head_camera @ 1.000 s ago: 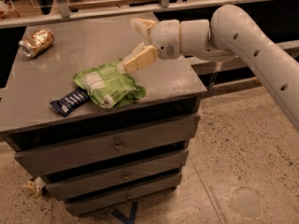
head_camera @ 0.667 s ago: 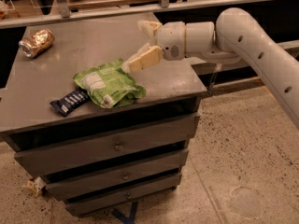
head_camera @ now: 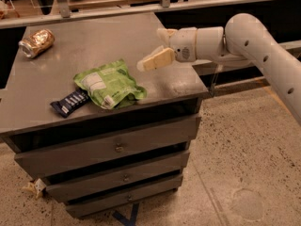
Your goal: Move green rice chip bag near rxbar blueberry
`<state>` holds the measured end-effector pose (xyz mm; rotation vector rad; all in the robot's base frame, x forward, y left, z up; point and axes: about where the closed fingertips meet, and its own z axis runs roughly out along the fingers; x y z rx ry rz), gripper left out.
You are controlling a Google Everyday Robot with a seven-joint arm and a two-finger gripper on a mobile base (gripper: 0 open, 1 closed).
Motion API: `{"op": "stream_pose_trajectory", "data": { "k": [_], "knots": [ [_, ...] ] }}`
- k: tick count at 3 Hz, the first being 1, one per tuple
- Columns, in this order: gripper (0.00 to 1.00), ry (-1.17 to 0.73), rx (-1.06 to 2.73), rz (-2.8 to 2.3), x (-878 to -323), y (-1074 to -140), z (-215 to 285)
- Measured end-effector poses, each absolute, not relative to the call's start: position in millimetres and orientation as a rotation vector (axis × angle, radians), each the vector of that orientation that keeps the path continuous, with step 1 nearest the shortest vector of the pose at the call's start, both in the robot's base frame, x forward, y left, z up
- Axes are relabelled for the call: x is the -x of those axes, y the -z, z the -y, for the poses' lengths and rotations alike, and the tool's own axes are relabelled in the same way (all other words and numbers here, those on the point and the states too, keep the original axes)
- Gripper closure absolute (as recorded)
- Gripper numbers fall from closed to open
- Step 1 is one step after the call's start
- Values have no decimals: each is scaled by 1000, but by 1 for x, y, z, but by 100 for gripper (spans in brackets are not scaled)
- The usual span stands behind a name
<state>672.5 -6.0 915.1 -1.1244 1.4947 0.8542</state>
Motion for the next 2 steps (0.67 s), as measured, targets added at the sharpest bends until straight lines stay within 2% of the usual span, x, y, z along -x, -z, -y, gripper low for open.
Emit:
{"op": "stream_pose_trajectory", "data": {
  "k": [1, 2],
  "knots": [
    [0, -801, 1011, -1644, -695, -898, 23],
    [0, -800, 1013, -1643, -695, -898, 23]
  ]
}}
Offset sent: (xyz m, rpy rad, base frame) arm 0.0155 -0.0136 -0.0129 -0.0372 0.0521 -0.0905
